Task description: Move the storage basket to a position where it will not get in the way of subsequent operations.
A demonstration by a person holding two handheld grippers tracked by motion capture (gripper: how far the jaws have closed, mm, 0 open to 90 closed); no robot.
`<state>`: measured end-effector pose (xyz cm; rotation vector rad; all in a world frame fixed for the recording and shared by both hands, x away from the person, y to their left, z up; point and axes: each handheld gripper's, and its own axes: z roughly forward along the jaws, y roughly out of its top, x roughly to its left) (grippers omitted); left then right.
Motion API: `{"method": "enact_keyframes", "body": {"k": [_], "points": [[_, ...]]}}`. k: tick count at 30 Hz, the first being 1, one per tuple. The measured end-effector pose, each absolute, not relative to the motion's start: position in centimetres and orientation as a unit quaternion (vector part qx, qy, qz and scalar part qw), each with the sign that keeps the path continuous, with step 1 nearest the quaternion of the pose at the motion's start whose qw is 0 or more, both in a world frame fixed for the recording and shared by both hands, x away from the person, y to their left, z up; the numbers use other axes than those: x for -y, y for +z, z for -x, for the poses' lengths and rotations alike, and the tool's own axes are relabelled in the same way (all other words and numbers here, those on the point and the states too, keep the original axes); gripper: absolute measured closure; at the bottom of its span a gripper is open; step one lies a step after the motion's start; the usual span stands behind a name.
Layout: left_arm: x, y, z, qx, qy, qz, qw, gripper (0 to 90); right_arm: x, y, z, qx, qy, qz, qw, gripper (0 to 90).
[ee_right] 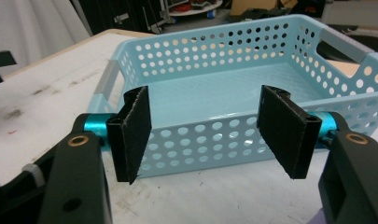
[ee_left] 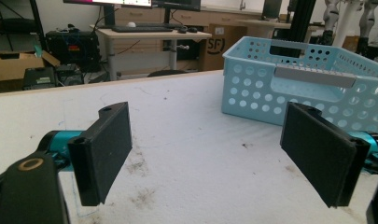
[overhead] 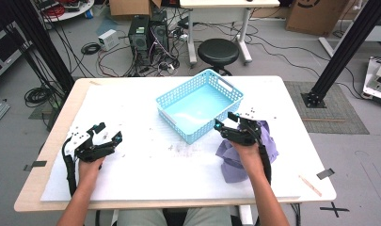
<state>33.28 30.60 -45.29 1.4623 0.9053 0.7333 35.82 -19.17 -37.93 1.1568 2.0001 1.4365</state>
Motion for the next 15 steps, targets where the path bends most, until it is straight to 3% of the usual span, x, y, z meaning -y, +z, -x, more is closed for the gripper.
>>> {"method": "enact_keyframes", "body": {"k": [10,12,15], "points": [[-30.6,-45.3,-33.3,-0.391,0.315,-0.628,0.594,16.6,17.8,-39.1,-37.6,-0.716,0.471,-0.465,0.22,39.3],[-30.6,-45.3,-33.3,-0.389,0.315,-0.63,0.594,16.6,17.2,-39.4,-38.0,-0.707,0.452,-0.486,0.243,26.7],[-30.6,-45.3,-33.3,-0.389,0.315,-0.629,0.594,16.6,16.5,-39.6,-38.4,-0.694,0.442,-0.503,0.265,25.2]]}}
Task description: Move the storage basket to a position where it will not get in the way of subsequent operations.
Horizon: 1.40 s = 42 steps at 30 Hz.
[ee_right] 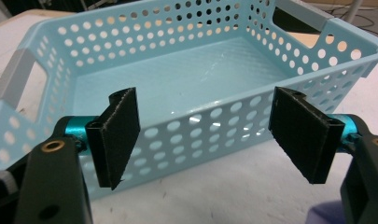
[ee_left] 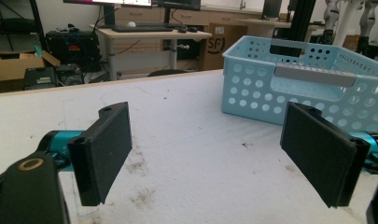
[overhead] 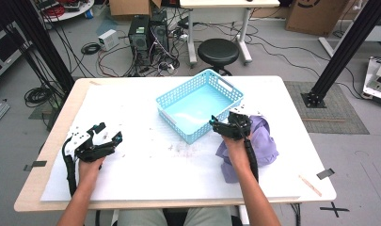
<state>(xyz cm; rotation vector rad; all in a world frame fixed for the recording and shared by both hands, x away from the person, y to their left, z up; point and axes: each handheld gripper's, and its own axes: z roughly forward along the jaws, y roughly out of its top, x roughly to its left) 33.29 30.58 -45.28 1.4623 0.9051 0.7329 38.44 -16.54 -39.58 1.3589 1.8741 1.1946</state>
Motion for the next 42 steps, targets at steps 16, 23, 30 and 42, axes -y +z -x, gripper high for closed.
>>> {"method": "enact_keyframes", "body": {"k": [16,23,30,42], "points": [[-30.6,-45.3,-33.3,-0.388,0.313,-0.63,0.595,16.6,14.4,-39.9,-40.9,-0.69,0.389,-0.547,0.27,34.2],[-30.6,-45.3,-33.2,-0.386,0.312,-0.632,0.595,16.6,14.0,-39.6,-40.7,-0.679,0.367,-0.561,0.3,36.0],[-30.5,-45.3,-33.2,-0.385,0.313,-0.634,0.593,16.6,14.4,-39.8,-41.1,-0.661,0.37,-0.59,0.28,27.0],[-30.5,-45.3,-33.2,-0.385,0.313,-0.634,0.593,16.6,14.7,-39.9,-41.3,-0.687,0.405,-0.546,0.257,44.7]]}}
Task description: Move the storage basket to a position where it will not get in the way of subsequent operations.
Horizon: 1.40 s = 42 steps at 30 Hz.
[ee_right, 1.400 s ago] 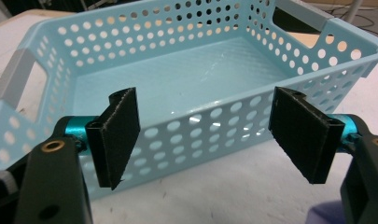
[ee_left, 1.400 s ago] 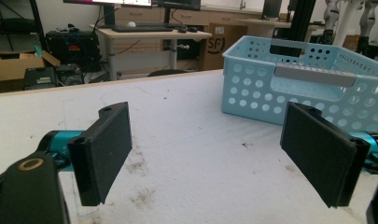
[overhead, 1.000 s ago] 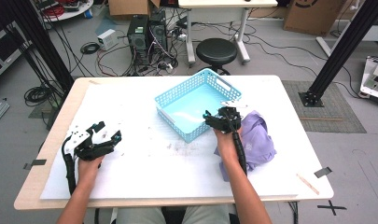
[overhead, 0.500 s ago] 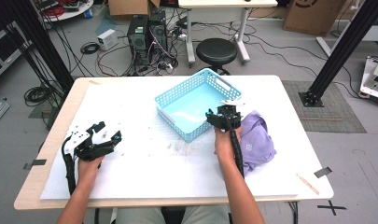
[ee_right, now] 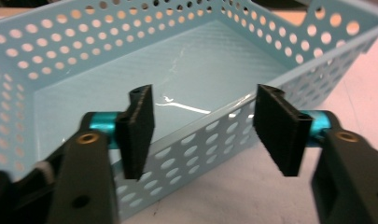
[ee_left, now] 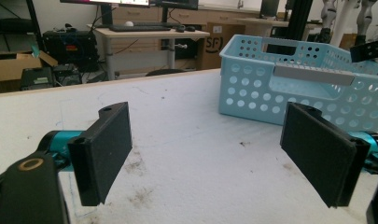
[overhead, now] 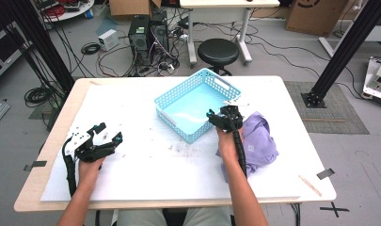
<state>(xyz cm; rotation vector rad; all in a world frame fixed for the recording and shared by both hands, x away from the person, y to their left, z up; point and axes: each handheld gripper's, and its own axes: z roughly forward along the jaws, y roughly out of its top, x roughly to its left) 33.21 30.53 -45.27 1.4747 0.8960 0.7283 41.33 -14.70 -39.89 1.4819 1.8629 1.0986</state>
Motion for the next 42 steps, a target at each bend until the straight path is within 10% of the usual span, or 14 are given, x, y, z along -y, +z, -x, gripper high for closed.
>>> {"method": "enact_keyframes", "body": {"k": [42], "points": [[-30.5,-45.2,-33.2,-0.4,0.287,-0.629,0.602,16.6,14.5,-39.3,-44.1,-0.711,0.403,-0.527,0.235,50.1]]}}
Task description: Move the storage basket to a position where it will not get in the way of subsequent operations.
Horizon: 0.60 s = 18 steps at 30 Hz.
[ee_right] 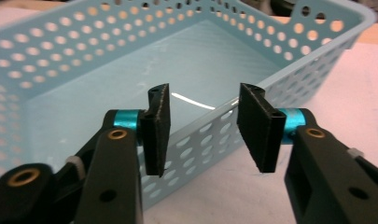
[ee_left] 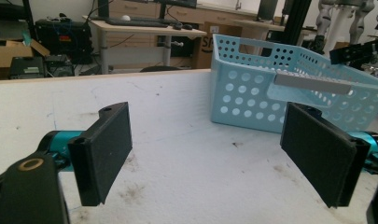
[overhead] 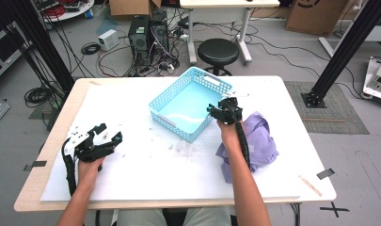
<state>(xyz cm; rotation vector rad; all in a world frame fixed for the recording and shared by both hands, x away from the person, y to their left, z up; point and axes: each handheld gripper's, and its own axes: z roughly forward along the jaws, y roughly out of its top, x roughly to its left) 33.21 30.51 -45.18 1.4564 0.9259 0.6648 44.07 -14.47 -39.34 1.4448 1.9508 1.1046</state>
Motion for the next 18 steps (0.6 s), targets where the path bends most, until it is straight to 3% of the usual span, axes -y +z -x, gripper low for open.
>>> {"method": "enact_keyframes", "body": {"k": [4,12,18], "points": [[-30.5,-45.2,-33.1,-0.398,0.283,-0.632,0.602,16.6,12.5,-39.5,-44.5,-0.694,0.367,-0.56,0.267,42.0],[-30.5,-45.1,-33.1,-0.396,0.282,-0.634,0.601,16.6,12.5,-39.2,-44.7,-0.71,0.393,-0.528,0.25,65.8],[-30.5,-44.9,-32.9,-0.396,0.281,-0.63,0.606,16.6,13.2,-39.2,-44.6,-0.719,0.423,-0.51,0.209,64.5]]}}
